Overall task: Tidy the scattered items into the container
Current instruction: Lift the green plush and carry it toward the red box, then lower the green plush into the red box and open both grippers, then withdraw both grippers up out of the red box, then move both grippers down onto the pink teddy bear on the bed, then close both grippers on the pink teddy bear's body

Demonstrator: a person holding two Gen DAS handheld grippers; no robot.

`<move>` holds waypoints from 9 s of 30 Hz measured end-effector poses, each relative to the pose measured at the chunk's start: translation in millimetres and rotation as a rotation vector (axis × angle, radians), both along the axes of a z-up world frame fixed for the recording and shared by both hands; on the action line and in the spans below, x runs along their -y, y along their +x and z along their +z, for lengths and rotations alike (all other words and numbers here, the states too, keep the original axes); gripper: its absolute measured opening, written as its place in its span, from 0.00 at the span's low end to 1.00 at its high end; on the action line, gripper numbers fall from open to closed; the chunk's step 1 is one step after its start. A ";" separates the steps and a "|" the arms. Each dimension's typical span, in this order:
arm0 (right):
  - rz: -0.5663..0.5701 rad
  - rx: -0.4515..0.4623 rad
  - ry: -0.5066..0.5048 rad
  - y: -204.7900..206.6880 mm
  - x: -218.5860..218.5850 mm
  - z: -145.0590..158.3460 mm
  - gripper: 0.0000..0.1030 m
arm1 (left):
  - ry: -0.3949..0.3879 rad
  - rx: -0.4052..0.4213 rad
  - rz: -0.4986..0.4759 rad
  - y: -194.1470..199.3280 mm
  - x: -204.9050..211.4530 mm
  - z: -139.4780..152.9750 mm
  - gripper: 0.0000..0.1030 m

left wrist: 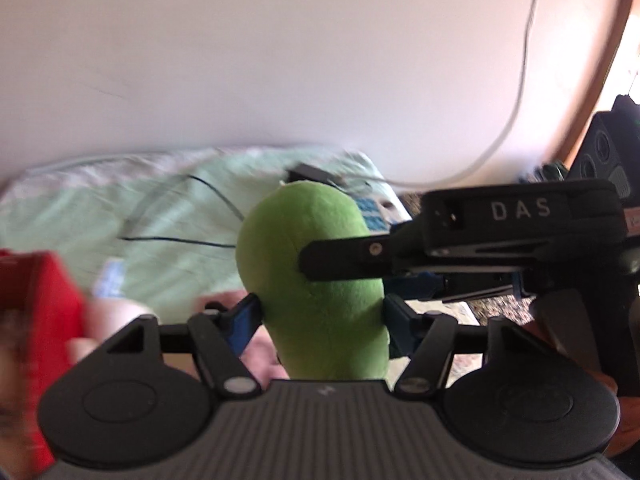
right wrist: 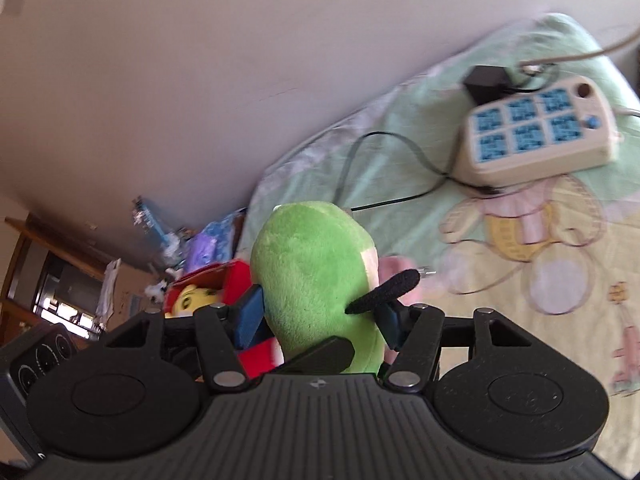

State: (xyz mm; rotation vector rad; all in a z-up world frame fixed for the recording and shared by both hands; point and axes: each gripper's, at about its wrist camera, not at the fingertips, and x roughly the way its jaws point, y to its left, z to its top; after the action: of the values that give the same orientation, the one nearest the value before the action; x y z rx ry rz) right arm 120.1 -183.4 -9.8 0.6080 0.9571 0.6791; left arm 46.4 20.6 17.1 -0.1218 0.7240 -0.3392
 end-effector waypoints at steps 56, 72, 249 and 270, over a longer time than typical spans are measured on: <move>-0.039 0.085 -0.642 -53.5 -301.9 15.6 0.61 | 0.033 -0.053 -0.155 -19.7 -217.0 -48.3 0.63; -0.113 0.065 -0.590 -26.9 -288.8 19.5 0.32 | 0.034 -0.031 -0.196 -24.4 -202.4 -38.7 0.55; 0.046 -0.023 -0.380 -47.5 -96.3 -72.5 0.64 | -0.017 -0.245 -0.120 -60.4 -41.1 -92.6 0.91; 0.292 -0.115 -0.302 -14.7 -68.7 -96.5 0.46 | -0.014 -0.185 -0.148 -31.6 4.5 -90.6 0.98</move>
State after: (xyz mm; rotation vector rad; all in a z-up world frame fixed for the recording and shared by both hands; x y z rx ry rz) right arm 105.4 -114.6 -106.3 0.2438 1.2428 0.7444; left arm 14.8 16.2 -73.4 -0.1139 0.9168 -0.4788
